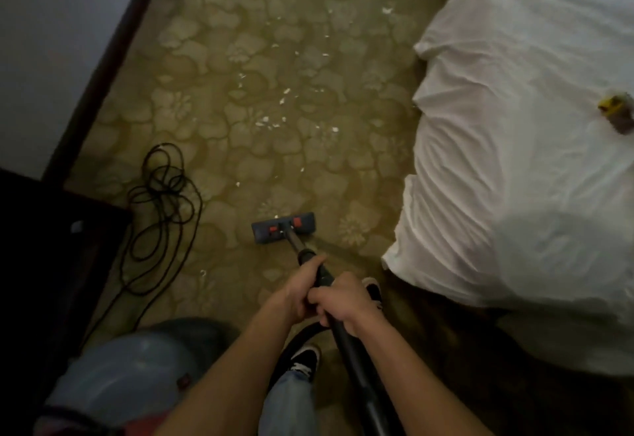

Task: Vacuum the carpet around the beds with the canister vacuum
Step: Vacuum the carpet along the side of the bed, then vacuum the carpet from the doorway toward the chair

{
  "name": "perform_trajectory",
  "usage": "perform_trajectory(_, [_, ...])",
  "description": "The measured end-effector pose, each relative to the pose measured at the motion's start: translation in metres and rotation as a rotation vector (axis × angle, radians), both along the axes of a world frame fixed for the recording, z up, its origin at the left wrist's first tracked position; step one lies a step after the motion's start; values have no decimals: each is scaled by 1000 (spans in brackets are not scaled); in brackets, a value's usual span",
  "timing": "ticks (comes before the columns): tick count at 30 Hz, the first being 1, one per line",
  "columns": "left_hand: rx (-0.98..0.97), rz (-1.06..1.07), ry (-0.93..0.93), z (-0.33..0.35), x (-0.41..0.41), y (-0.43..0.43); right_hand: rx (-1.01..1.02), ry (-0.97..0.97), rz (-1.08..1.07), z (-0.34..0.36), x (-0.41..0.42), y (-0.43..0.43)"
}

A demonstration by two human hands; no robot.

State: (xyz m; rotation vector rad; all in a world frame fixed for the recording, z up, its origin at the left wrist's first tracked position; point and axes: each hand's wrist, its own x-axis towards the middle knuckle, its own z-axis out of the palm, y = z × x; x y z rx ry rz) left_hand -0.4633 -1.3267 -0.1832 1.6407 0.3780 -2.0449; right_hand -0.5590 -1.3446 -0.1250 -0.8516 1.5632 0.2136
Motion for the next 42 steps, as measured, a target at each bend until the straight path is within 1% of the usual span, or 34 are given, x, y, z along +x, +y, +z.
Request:
perform_trajectory(3, [-12,117,-72,0,10,-12,23,-16,91,-4,14,-22])
perform_trajectory(9, [8,292,-184,7,18,-47,-44,1,403,-5,30,-71])
perform_trajectory(13, [-1,299,-225,16,21,-64,-86,-5,545,1,37,-100])
perform_trajectory(17, [1,271,-298,22,29,-59,-111,-19,683,0,43,-107])
perform_trajectory(22, [-9,291,-372,34,32,-30,-155,0,748,5,44,-99])
perform_trajectory(28, [18,232,-373,40,27,18,-151,103,839,4,31,-71])
perform_trajectory(31, [18,190,-374,46,23,30,-167,125,823,-1,13,-56])
perform_trajectory(35, [-25,223,-375,56,23,48,-193,174,777,6,-11,-48])
perform_trajectory(38, [-43,175,-414,71,21,66,-201,174,695,10,-25,-45])
perform_trajectory(42, [-64,143,-449,90,25,96,-203,180,659,10,-35,-34])
